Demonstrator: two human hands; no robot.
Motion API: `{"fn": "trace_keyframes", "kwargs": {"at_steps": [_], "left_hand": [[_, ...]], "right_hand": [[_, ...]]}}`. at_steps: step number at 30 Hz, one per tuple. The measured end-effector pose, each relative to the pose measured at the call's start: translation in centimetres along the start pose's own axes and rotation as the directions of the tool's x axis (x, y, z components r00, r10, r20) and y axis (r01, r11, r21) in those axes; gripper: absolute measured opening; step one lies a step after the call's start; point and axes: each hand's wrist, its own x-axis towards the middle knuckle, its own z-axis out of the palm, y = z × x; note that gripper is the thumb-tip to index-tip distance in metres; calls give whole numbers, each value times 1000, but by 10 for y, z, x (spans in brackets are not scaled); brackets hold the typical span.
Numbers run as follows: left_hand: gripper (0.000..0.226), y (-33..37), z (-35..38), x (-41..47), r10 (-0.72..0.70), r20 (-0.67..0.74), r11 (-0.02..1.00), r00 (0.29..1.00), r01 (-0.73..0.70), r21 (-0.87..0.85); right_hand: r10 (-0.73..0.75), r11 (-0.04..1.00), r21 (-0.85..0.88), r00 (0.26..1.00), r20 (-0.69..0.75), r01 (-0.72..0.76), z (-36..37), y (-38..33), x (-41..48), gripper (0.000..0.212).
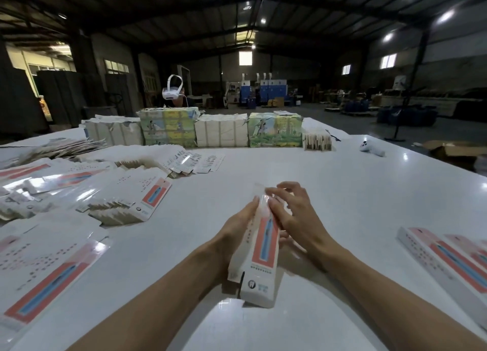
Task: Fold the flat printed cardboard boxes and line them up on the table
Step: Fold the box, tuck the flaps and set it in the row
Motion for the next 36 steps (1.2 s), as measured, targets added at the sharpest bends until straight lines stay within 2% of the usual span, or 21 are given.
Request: {"fn": "trace_keyframes", "kwargs": {"at_steps": [3, 6, 10, 12, 14, 15, 17, 20, 22, 24, 28, 30, 33, 36], "left_hand": [[63, 3, 3, -1, -16, -13, 997, 1000, 15, -74], [61, 5, 5, -3, -23, 8, 989, 1000, 24, -148], [61, 7, 6, -7, -31, 56, 990, 998, 38, -134], [63, 7, 8, -6, -16, 91, 987, 996, 30, -155], [65, 6, 16, -5, -26, 137, 974, 990, 56, -219], [64, 5, 20, -5, -41, 162, 960, 986, 83, -266], [60, 3, 26, -3, -87, 200, 920, 976, 156, -360], [57, 1, 24, -2, -103, 188, 871, 977, 180, -458], [56, 1, 19, 0, -75, 128, 865, 989, 128, -485], [55, 1, 14, 1, -42, 65, 871, 997, 69, -487], [56, 1, 11, -1, -31, 118, 833, 993, 91, -546], [57, -3, 10, 0, -25, 104, 859, 994, 75, -506], [53, -6, 9, -2, 18, -7, 945, 1000, -19, -327], [43, -5, 18, -3, 43, -110, 969, 993, -68, -238]], "right_hand": [[7, 1000, -26, 999, -34, -8, -5, -1, 1, 30], [34, 994, 107, 995, -95, -23, -12, -4, 5, 21], [181, 938, 296, 983, 30, -181, -12, -4, 7, 25], [219, 842, 476, 968, 126, -253, -14, -4, 7, 35], [198, 659, 694, 957, 212, -290, -16, -3, 6, 41], [197, 581, 752, 951, 240, -310, -16, -3, 5, 40], [225, 523, 783, 941, 253, -336, -13, -3, 3, 34], [248, 528, 789, 945, 211, -315, -9, -3, 2, 36], [270, 516, 791, 939, 213, -329, -6, -5, 1, 49], [277, 550, 757, 932, 233, -353, -1, -6, -3, 60], [224, 582, 746, 946, 237, -324, 6, -11, -9, 53], [223, 611, 736, 956, 194, -291, 5, -11, -9, 52], [194, 631, 726, 961, 196, -275, 0, -9, -11, 52], [213, 652, 707, 961, 174, -273, -4, -6, -10, 53]]}}
